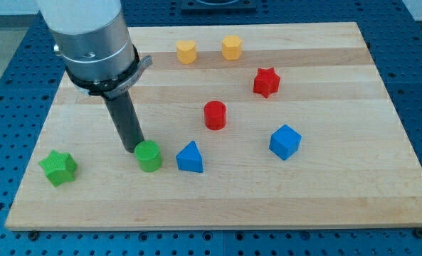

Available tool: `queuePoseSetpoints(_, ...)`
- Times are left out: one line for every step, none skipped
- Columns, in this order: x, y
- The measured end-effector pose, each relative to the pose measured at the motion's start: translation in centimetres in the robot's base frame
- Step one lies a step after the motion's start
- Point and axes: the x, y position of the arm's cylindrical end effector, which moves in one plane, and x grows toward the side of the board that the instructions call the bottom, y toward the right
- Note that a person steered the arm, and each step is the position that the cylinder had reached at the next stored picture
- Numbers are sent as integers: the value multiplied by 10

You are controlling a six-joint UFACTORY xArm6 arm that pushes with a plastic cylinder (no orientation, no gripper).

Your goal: Place the green circle right to the green star

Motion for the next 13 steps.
queuePoseSetpoints(-4,0)
queuePoseSetpoints(-14,1)
queuePoseSetpoints(-23,25)
queuePoseSetpoints(-23,50)
queuePoseSetpoints(-23,73)
queuePoseSetpoints(-22,72)
queuePoseSetpoints(-19,63)
queuePoseSetpoints(-18,50)
queuePoseSetpoints(8,37)
queuePoseSetpoints(26,32)
queuePoseSetpoints(26,29)
queuePoseSetpoints(26,29)
queuePoseSetpoints(30,40)
